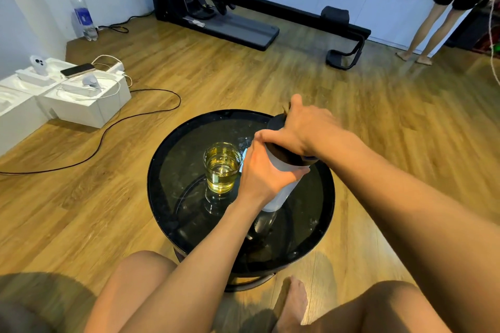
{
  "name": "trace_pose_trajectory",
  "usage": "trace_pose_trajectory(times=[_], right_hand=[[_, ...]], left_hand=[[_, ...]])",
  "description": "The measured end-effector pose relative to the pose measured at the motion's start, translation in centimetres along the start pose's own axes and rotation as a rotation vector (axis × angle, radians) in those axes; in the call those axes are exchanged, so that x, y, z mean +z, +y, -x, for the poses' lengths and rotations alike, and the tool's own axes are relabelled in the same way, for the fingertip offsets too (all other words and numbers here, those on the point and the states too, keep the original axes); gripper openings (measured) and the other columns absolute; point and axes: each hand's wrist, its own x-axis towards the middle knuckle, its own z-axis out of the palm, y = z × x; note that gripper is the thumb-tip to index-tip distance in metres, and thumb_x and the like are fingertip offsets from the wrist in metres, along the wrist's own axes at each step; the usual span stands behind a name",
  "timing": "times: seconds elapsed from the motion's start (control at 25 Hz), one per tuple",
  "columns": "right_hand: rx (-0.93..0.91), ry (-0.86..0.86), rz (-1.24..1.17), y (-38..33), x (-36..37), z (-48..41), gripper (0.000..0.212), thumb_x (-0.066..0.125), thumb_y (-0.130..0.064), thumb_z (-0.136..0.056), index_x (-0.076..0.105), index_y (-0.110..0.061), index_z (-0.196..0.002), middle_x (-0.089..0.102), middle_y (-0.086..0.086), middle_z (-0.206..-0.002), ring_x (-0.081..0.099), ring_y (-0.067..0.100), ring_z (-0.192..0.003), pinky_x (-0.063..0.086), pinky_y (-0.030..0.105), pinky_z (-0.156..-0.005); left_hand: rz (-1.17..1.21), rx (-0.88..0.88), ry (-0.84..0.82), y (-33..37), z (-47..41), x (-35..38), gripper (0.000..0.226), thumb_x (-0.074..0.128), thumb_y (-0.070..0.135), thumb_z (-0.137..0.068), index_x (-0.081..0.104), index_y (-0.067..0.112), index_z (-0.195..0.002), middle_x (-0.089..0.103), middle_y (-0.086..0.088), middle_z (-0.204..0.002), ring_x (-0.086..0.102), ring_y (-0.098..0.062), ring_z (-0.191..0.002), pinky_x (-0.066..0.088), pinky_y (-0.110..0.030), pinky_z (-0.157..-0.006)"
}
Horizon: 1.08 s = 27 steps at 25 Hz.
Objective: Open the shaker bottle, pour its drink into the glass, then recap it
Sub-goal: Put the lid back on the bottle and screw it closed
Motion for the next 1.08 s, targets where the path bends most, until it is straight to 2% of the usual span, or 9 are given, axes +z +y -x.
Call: trace_pose_trajectory(times=[0.2, 0.32, 0.44, 0.52, 0.64, 0.72, 0.84, 0.96, 1.08], right_hand=[[-0.423, -0.164, -0.026, 1.3, -3.0, 0.4, 0.093, 0.067, -0.069, -0.069, 0.032, -0.036, -0.148, 0.021, 0.006, -0.159, 0.027, 0.029, -0.144, 0.028, 0.046, -0.115], [-0.283, -0.017, -0.02, 1.0, -0.6, 0.9, 0.073, 0.056, -0.071, -0.075, 0.048, -0.03, -0.136, 0.035, 0.008, -0.14, 0.05, 0.039, -0.123, 0.041, 0.043, -0.097], [-0.062, -0.09, 0.099, -0.4, -0.4, 0.1, 0.102, 0.03, -0.091, -0.067, 0.039, -0.024, -0.143, 0.031, 0.016, -0.148, 0.041, 0.047, -0.13, 0.037, 0.056, -0.102], [-0.276, -0.087, 0.116, 0.4, -1.8, 0.2, 0.107, 0.019, -0.096, -0.059, 0.04, -0.035, -0.144, 0.029, 0.007, -0.157, 0.025, 0.036, -0.143, 0.023, 0.063, -0.109], [-0.599, 0.112, 0.142, 2.1, -1.0, 1.0, 0.069, 0.031, -0.077, -0.078, 0.055, -0.038, -0.13, 0.055, -0.002, -0.137, 0.046, 0.025, -0.122, 0.036, 0.046, -0.096], [-0.416, 0.241, 0.13, 1.2, 0.7, 1.3, 0.058, 0.037, -0.069, -0.084, 0.058, -0.033, -0.124, 0.06, 0.002, -0.126, 0.049, 0.029, -0.114, 0.036, 0.047, -0.089], [-0.126, 0.131, 0.1, -0.6, 0.9, 0.4, 0.076, 0.032, -0.078, -0.081, 0.055, -0.024, -0.128, 0.057, 0.01, -0.131, 0.045, 0.038, -0.122, 0.034, 0.058, -0.094], [-0.391, 0.041, 0.064, 0.9, -1.0, -0.2, 0.089, 0.021, -0.087, -0.074, 0.053, -0.027, -0.131, 0.058, 0.006, -0.131, 0.051, 0.033, -0.12, 0.036, 0.055, -0.093], [-0.654, 0.231, 0.12, 2.4, 0.2, 0.5, 0.063, 0.025, -0.077, -0.084, 0.058, -0.031, -0.112, 0.065, -0.001, -0.113, 0.059, 0.026, -0.1, 0.04, 0.039, -0.074]], left_hand=[[0.001, 0.021, -0.017, -0.3, 0.1, -0.3, 0.084, 0.09, 0.049, -0.055, 0.048, 0.018, -0.121, 0.061, -0.001, -0.117, 0.058, -0.018, -0.112, 0.051, -0.04, -0.091], [-0.016, 0.021, -0.019, 0.0, 0.0, -0.4, 0.087, 0.089, 0.052, -0.054, 0.047, 0.018, -0.121, 0.06, 0.001, -0.114, 0.058, -0.017, -0.109, 0.052, -0.041, -0.089], [-0.003, 0.009, -0.03, 0.1, 0.2, -0.3, 0.094, 0.09, 0.05, -0.056, 0.043, 0.02, -0.131, 0.059, 0.003, -0.121, 0.056, -0.016, -0.116, 0.049, -0.038, -0.095], [-0.003, 0.031, -0.017, 0.1, 0.2, -0.3, 0.087, 0.091, 0.044, -0.058, 0.045, 0.017, -0.126, 0.06, 0.001, -0.12, 0.057, -0.018, -0.115, 0.048, -0.035, -0.094], [-0.008, 0.084, -0.001, 0.2, 0.5, -0.4, 0.071, 0.092, 0.037, -0.059, 0.048, 0.017, -0.111, 0.059, -0.004, -0.11, 0.059, -0.021, -0.106, 0.05, -0.04, -0.087], [-0.005, 0.061, -0.004, 0.5, 0.4, -0.4, 0.074, 0.092, 0.039, -0.058, 0.048, 0.016, -0.113, 0.061, -0.003, -0.11, 0.059, -0.021, -0.105, 0.051, -0.043, -0.087], [0.027, 0.033, -0.027, 0.4, 0.4, -0.4, 0.086, 0.093, 0.039, -0.057, 0.046, 0.015, -0.125, 0.062, -0.003, -0.116, 0.059, -0.019, -0.11, 0.05, -0.041, -0.092], [-0.016, 0.048, -0.021, 0.2, 0.4, -0.4, 0.086, 0.091, 0.039, -0.06, 0.046, 0.012, -0.128, 0.06, -0.002, -0.121, 0.056, -0.018, -0.116, 0.047, -0.033, -0.095], [-0.054, 0.08, -0.018, 0.3, 0.5, -0.3, 0.085, 0.091, 0.039, -0.061, 0.048, 0.009, -0.128, 0.059, -0.002, -0.122, 0.054, -0.014, -0.114, 0.041, -0.02, -0.091]])
